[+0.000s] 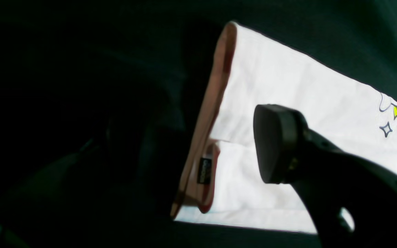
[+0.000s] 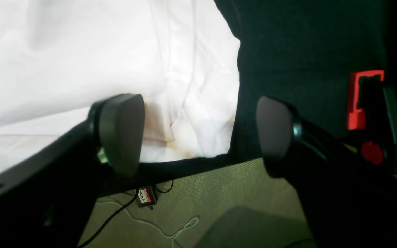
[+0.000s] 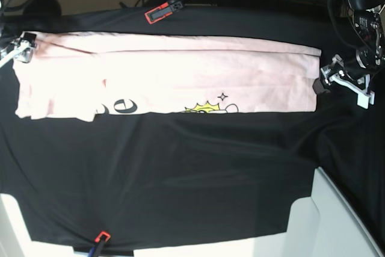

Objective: Fold the T-shirt properly
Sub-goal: 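Open the left gripper and reposition it at the strip's collar end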

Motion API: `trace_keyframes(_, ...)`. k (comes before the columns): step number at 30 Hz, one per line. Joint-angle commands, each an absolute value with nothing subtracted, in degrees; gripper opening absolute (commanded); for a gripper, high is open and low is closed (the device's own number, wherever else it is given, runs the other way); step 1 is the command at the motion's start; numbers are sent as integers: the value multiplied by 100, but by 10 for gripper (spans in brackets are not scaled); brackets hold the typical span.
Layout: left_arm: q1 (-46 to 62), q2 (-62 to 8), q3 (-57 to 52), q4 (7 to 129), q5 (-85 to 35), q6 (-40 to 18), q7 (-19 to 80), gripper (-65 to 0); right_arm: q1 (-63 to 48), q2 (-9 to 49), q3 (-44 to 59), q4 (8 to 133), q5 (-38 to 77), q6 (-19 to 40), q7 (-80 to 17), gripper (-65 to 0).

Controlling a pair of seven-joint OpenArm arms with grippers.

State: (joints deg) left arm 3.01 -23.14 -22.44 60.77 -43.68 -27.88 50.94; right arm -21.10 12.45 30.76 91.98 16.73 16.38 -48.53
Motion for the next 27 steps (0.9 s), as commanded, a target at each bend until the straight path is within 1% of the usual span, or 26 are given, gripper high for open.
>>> trace_keyframes(1,163,-2431,-2264,6070,-4470,-2756,4989,-168,-2097,1341,3116,9314,1710,1631,-4760,-162)
trace_keyframes(3,13,-2440,-2149,5648,-4470,-2633,4963,-168,-2097,1341,3116,9314,1710,1631,-4760,-162)
trace_keyframes(7,-321,-2475,-1798,4998,-4470,-2651,4954,-168,-2105,1341,3143,9314,1710,1631,-4760,-162)
trace_keyframes(14,-303,-2404,-1455,5543,-4505,-2651,4998,-168,-2105,1341,3125,9314,1710,1631,-4760,-162)
trace_keyframes(27,-66,-2123,-1376,5613,-4505,-2651,4998,-171,-2062,1358,3116,9305,1710,1631,-4760,-162)
